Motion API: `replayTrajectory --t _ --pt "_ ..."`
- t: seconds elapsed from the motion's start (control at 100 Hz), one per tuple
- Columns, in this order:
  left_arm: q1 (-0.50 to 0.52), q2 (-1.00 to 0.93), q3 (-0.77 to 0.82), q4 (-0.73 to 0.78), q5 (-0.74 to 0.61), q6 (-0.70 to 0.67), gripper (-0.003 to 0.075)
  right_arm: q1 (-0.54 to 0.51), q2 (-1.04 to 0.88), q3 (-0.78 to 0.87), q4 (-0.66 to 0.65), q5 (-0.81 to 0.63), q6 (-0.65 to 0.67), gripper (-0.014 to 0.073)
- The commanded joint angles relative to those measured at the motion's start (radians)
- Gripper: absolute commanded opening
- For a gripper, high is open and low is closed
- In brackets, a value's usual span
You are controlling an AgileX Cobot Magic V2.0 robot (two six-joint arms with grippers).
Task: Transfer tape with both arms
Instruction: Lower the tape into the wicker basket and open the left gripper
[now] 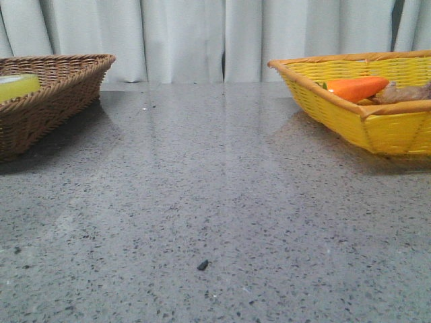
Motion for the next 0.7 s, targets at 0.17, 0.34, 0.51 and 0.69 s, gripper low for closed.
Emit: replayTrajectory --t 0.17,0.34,0.51,0.69 --pt "-0.006 0.008 -0.009 -0.022 -0.078 -0.001 -0.0021 -0.002 0.016 -0.018 -0.014 -0.072 -0.008 -0.0067" --pt "-0.005 -0.035 0.057 -0.031 -0.119 -0.001 -0.0021 -0.002 0.016 -0.018 -0.014 -0.072 -0.008 -0.0067" --pt "0.039 -0.204 0.249 0.242 -0.287 -0.001 -0.002 -0.002 0.016 -0.018 -0.014 -0.072 -0.008 -0.0067" --pt "0.151 -0.41 0.453 0.218 -0.372 -0.038 -0.0021 -0.002 0.016 -0.018 -0.014 -0.072 -0.008 -0.0067"
